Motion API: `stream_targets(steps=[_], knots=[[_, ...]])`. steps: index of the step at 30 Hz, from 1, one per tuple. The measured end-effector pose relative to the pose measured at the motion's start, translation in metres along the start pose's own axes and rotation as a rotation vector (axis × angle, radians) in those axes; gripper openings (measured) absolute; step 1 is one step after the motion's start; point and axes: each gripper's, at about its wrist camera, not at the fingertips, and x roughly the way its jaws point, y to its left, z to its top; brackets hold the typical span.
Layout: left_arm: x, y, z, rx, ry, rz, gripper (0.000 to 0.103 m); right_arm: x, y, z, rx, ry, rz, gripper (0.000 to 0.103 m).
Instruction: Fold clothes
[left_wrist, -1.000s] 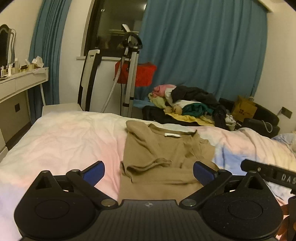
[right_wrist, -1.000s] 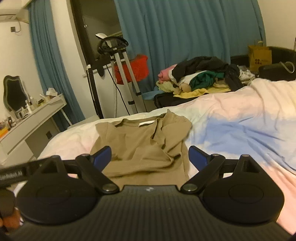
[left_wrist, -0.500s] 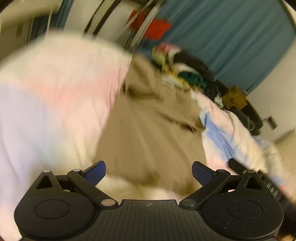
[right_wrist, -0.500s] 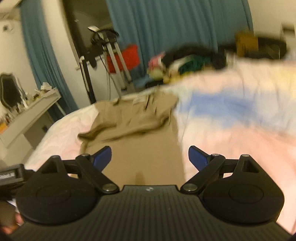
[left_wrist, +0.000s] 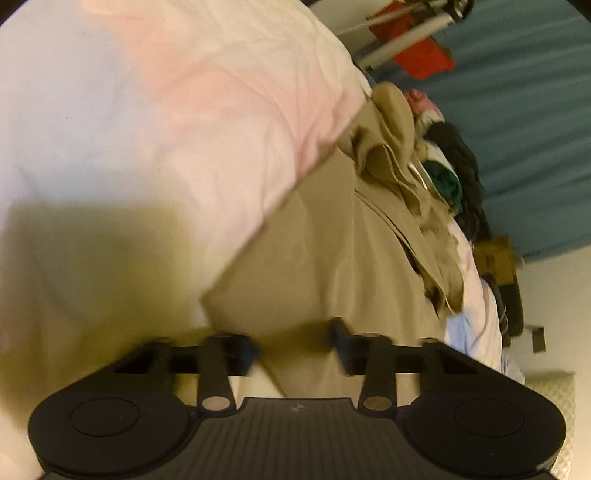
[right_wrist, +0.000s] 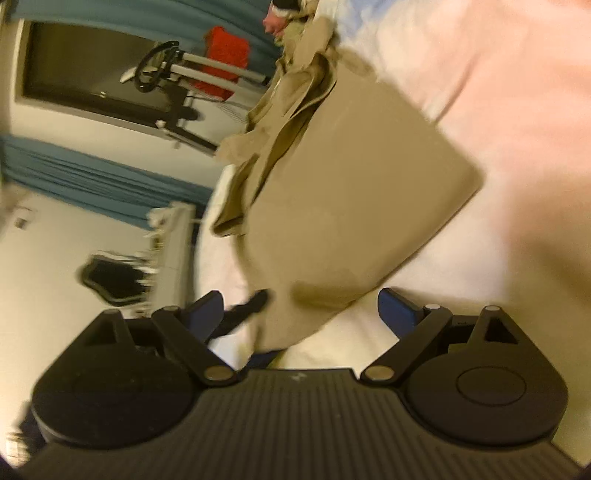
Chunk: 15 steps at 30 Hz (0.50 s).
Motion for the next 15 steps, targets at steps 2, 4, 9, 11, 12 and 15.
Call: stream_targets(steps=[2, 4, 9, 11, 12, 15], knots=[[-0.005, 0.005, -0.001, -0.032, -0.021, -0.017, 0.014, 0.006, -0.003, 0.001, 0.039, 0.037, 0.067, 0.093], [-0.015, 0.009, -0.002, -0.058, -0.040, -0.051, 0.012, 0.009, -0.003, 0.001, 0.052, 0.045, 0.091, 0.093], [-0.041, 0.006, -0.007, -0.038, -0.103, -0.142, 0.009, 0.005, -0.012, 0.013, 0.147, -0.042, 0.121, 0.092], [-0.047, 0.004, -0.009, -0.011, -0.124, -0.158, 0.008, -0.001, -0.019, 0.019, 0.184, -0.107, 0.116, 0.087], [-0.048, 0.004, -0.009, 0.000, -0.132, -0.160, 0.008, -0.005, -0.023, 0.021, 0.200, -0.142, 0.097, 0.073], [-0.048, -0.002, -0.011, -0.002, -0.135, -0.161, 0.008, -0.013, -0.036, 0.022, 0.263, -0.217, 0.034, 0.047]])
